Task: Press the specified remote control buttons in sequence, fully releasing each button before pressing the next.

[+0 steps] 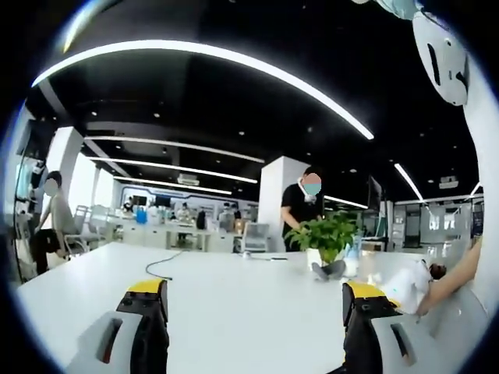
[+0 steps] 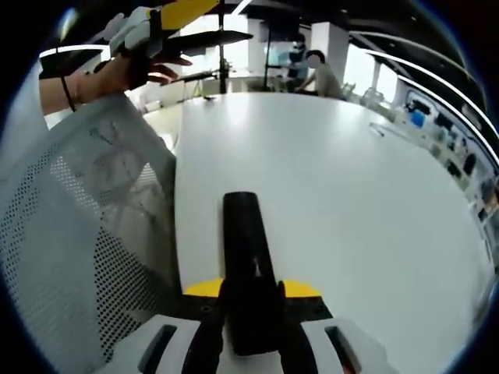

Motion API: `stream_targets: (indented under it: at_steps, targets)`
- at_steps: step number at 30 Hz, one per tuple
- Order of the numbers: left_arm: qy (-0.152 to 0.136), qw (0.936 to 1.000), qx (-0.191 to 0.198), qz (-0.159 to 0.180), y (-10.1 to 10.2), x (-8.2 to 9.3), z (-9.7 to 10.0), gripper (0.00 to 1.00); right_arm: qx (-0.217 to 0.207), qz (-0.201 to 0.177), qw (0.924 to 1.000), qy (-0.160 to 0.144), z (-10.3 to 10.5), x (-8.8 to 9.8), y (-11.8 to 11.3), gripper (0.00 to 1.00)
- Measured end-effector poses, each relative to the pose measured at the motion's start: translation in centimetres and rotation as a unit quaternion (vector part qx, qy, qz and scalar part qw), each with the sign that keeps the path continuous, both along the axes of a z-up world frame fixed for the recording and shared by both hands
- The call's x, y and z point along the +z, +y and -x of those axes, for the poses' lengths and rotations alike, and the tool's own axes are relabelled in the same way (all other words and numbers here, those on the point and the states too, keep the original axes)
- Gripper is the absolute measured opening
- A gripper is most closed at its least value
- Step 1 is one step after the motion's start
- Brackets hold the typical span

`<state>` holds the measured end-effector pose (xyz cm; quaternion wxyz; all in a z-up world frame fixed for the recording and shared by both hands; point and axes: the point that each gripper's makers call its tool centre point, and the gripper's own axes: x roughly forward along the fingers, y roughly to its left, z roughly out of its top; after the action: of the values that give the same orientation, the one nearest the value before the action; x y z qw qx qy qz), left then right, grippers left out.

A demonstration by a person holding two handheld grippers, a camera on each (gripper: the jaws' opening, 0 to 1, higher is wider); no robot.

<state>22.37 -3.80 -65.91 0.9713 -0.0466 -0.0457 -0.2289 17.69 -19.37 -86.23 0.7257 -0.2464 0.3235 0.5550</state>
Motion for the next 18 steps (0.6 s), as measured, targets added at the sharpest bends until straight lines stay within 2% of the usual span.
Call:
stream_targets:
  at_steps: [4, 7, 12, 18]
  targets:
    - [0.002, 1.0000, 0.001, -0.005, 0.0, -0.2, 0.1, 0.98, 0.012, -0.008, 0.9998, -0.011, 0.1, -0.1, 0.0, 0.24]
    - [0.016, 0.9999, 0.001, -0.006, -0.1, -0.7, 0.0, 0.98, 0.013, -0.014, 0.9998, -0.011, 0.0, 0.0, 0.0, 0.23]
    - [0.016, 0.9999, 0.004, 0.001, 0.1, -0.7, -0.1, 0.98, 0.011, 0.000, 0.9999, -0.007, 0.0, 0.0, 0.1, 0.23]
    - [0.034, 0.9994, 0.008, 0.007, 0.4, -1.3, -0.1, 0.98, 0.007, 0.016, 0.9998, -0.011, 0.0, -0.1, 0.1, 0.22]
